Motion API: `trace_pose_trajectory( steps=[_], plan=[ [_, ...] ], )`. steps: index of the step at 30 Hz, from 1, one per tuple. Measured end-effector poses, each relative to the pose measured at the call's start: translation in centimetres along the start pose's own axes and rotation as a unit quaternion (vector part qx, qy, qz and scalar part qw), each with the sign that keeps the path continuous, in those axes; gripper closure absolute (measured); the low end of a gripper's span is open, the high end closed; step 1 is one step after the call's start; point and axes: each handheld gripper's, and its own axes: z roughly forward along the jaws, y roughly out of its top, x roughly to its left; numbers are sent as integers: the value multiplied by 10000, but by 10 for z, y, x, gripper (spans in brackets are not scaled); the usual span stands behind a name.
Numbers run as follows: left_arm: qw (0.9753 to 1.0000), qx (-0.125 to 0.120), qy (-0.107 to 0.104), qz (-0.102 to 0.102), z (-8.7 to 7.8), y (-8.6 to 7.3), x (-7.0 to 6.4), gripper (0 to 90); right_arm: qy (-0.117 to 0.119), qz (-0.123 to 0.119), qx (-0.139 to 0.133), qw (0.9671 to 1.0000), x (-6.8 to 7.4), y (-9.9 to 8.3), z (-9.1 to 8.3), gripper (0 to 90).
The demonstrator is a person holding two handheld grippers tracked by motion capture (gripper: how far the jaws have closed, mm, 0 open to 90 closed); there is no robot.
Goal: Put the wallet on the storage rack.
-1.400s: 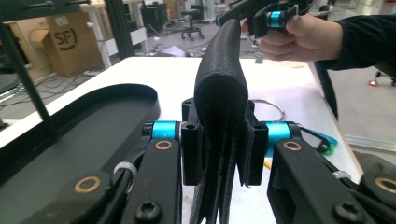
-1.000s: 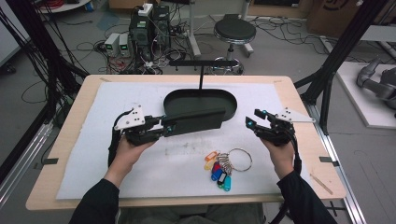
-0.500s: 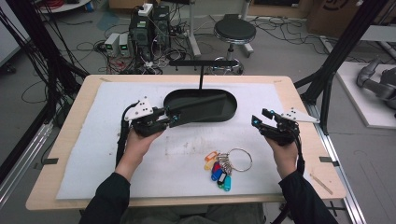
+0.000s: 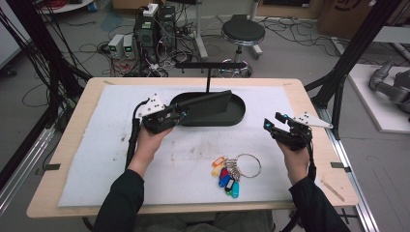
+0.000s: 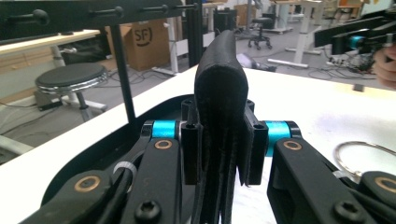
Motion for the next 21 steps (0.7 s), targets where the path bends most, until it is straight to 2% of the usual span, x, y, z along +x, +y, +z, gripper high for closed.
trace_pose_trajectory(
  steps=[5, 13, 15, 21],
  plan=[
    [9999, 109, 119, -59, 14, -6, 5, 743, -15, -16, -3, 10000, 0, 0, 0, 426],
    [9997, 44, 209, -137, 37, -11, 14, 743, -31, -4, -6, 10000, -1, 0, -1, 426],
    [9996, -6, 257, -77, 42, -13, 15, 743, -39, 7, -9, 10000, -1, -1, -1, 426],
    [9991, -82, 297, -291, 53, -25, 22, 743, -50, 14, -23, 10000, -2, -1, -2, 427]
  ],
)
